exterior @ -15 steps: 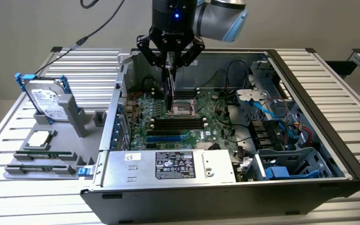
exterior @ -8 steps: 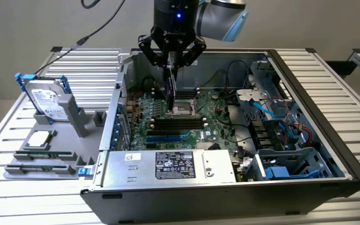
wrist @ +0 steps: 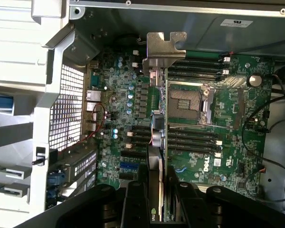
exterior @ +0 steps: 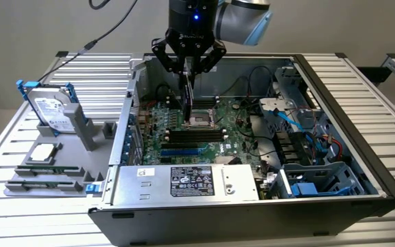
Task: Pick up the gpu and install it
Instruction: 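Insert the gpu into the slot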
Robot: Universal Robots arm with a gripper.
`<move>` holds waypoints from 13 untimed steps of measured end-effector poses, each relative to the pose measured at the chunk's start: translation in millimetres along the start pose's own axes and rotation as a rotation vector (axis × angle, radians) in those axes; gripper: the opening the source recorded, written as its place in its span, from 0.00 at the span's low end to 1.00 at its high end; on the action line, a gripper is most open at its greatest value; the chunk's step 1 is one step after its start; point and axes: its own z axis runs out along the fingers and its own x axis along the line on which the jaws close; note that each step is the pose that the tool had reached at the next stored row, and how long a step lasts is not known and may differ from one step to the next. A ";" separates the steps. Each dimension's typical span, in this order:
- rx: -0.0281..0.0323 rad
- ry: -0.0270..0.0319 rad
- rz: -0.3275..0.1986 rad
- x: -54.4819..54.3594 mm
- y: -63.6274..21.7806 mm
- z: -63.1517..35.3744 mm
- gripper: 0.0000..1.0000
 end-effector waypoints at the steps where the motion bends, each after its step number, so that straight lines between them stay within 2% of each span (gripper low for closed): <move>1: 0.0001 0.0001 -0.001 0.0 0.0 0.0 0.27; 8: 0.0079 0.0027 -0.122 0.0 -0.1 0.1 0.27; 13: 0.0094 0.0041 -0.213 0.0 -0.1 0.2 0.27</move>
